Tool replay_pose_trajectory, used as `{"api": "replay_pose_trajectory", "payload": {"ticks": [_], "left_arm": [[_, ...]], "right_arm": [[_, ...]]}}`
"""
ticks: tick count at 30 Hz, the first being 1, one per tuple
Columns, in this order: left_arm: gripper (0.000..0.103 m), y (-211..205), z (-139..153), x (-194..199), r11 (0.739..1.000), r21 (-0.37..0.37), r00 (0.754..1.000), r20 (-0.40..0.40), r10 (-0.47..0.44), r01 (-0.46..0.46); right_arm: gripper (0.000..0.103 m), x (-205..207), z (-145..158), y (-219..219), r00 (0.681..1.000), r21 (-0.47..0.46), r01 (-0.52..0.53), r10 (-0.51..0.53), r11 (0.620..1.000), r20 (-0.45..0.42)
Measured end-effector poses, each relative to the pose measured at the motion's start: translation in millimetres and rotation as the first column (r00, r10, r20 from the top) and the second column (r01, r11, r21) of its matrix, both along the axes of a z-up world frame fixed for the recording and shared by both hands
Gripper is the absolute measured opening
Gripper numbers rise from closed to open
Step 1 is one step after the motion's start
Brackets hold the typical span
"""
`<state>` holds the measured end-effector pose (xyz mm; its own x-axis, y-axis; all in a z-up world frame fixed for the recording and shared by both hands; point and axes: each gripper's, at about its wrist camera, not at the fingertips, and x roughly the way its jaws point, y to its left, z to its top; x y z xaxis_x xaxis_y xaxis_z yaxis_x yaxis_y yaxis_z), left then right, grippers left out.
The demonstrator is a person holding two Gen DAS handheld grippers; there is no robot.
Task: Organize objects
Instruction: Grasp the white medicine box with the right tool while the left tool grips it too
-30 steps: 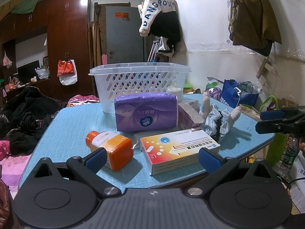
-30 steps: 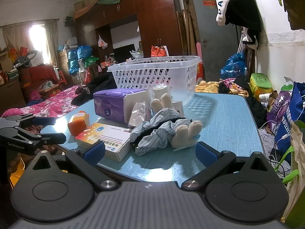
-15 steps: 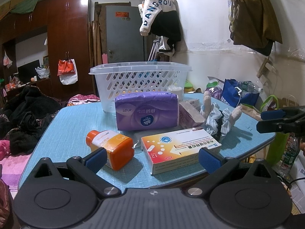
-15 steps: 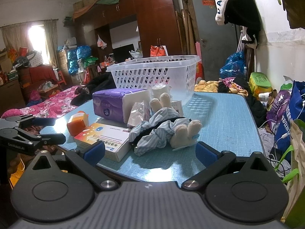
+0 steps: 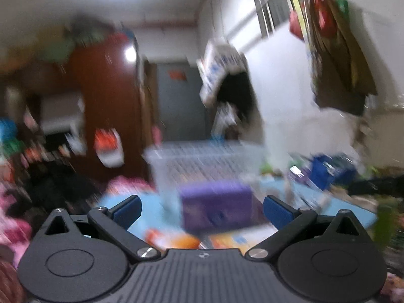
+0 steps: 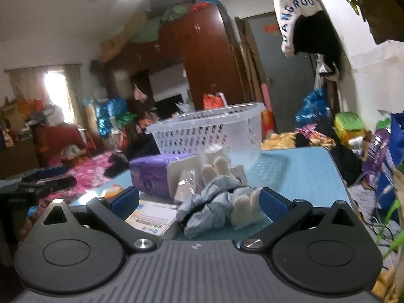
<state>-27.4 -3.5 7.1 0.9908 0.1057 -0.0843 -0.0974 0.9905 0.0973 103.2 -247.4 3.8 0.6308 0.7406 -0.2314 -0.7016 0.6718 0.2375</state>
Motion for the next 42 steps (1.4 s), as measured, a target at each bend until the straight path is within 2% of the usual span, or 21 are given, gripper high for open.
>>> {"api": "replay_pose_trajectory", "payload": {"ticks": [2,3,6,9,11,14,18,22,28,33,37,39,42], "left_arm": [[0.103,6,1,0,0.999,0.037,0.997,0.078,0.024,-0.027],[0.103,9,1,2,0.999,0.040,0.997,0.077,0.018,-0.021],[0.103,21,-2,12,1.000,-0.002,1.000,-0.010,-0.007,0.007],[0.103,27,-12,15,0.990,-0.066,0.989,-0.064,-0.133,0.128],[0.103,24,-22,15,0.980,-0.050,0.977,-0.086,-0.196,0.192],[0.102,16,-38,16,0.968,-0.010,0.960,-0.127,-0.250,0.250],[0.095,15,-54,27,0.946,-0.030,0.929,-0.179,-0.323,0.323],[0.092,17,-67,38,0.931,-0.048,0.910,-0.203,-0.363,0.361],[0.090,22,-73,48,0.924,-0.070,0.900,-0.207,-0.383,0.377],[0.082,24,-79,59,0.913,-0.089,0.887,-0.219,-0.407,0.397],[0.066,25,-81,63,0.905,-0.107,0.877,-0.221,-0.426,0.412],[0.064,24,-80,62,0.907,-0.096,0.880,-0.223,-0.421,0.409],[0.060,25,-80,59,0.904,-0.106,0.876,-0.220,-0.428,0.415]], "right_arm": [[0.103,1,-1,1,1.000,-0.002,-0.007,0.007,1.000,0.011],[0.103,-1,-2,2,1.000,-0.004,-0.016,0.016,1.000,0.025],[0.103,-8,-6,10,0.997,-0.040,-0.034,0.037,0.999,0.071],[0.103,-16,-12,24,0.990,-0.110,-0.063,0.076,0.992,0.119],[0.103,-19,-18,30,0.984,-0.144,-0.082,0.103,0.986,0.143],[0.103,-14,-28,36,0.981,-0.127,-0.140,0.155,0.982,0.114],[0.102,-12,-40,49,0.969,-0.128,-0.220,0.232,0.967,0.087],[0.087,-16,-50,61,0.959,-0.158,-0.251,0.267,0.955,0.091],[0.067,-22,-56,65,0.957,-0.191,-0.248,0.271,0.950,0.103],[0.063,-19,-57,59,0.959,-0.184,-0.234,0.257,0.955,0.117],[0.060,-16,-58,60,0.956,-0.183,-0.236,0.262,0.954,0.132],[0.059,-16,-58,60,0.954,-0.180,-0.241,0.267,0.954,0.139],[0.052,-14,-59,61,0.951,-0.186,-0.233,0.264,0.955,0.161]]}}
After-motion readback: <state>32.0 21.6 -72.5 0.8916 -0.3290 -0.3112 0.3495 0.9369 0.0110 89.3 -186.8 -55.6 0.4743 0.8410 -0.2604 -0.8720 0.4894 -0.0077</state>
